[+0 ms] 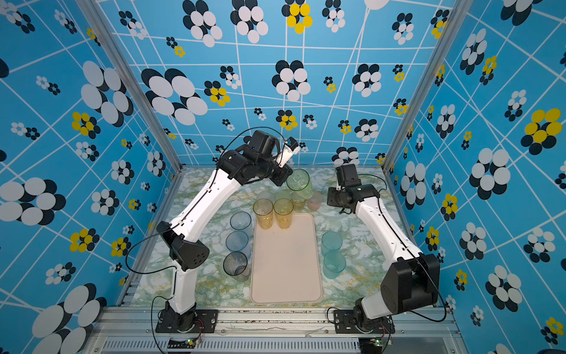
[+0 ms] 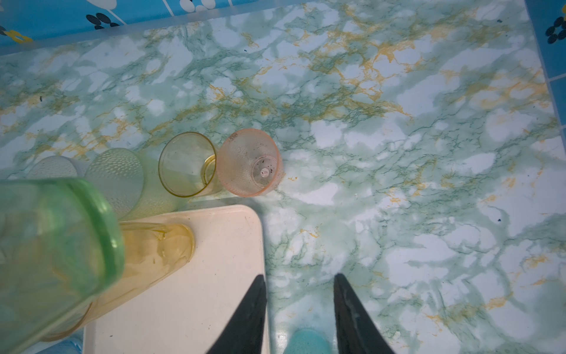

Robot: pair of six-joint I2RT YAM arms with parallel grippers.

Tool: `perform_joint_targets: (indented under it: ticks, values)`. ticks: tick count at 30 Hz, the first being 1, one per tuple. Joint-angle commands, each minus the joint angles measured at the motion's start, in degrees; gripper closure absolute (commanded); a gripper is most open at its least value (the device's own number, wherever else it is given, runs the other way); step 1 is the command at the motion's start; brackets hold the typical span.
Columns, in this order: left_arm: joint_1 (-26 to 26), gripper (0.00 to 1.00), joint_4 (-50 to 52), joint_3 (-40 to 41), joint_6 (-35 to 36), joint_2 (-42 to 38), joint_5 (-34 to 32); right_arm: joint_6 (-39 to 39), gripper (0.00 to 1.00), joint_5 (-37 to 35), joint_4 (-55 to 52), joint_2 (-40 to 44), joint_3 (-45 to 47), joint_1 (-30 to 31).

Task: Place the glasses into the tray
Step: Place the glass on the tray.

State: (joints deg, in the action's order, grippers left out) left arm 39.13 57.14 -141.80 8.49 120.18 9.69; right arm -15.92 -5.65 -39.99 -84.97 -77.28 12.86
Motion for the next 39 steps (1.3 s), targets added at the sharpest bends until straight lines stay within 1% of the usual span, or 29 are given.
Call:
perform_joint_targets:
  ticks: [1,7,14,20,30,39]
  values:
    - [0.6,1.00,5.9,-4.4,2.0,2.4,0.4,-0.4,0.61,0.1,-1.5,1.9,1.1,-0.7]
    - [1.6,1.00,6.9,-4.3,2.6,6.2,0.9,-0.3,0.61,1.2,-1.3,1.6,1.5,-0.8]
    - [3.2,1.00,5.7,-4.3,4.7,10.2,1.6,-0.3,0.61,2.7,-0.8,0.4,1.9,-0.8]
    - [4.3,1.00,5.4,-4.9,5.7,13.0,0.5,0.1,0.61,3.3,-0.4,-0.3,2.3,-0.8]
    - [4.4,1.00,6.4,-6.4,5.8,16.1,-2.5,0.1,0.61,5.1,0.3,-2.0,2.1,-0.8]
    - [4.3,1.00,7.1,-8.0,6.5,18.3,-2.6,0.1,0.61,5.7,1.1,-2.7,2.5,-0.8]
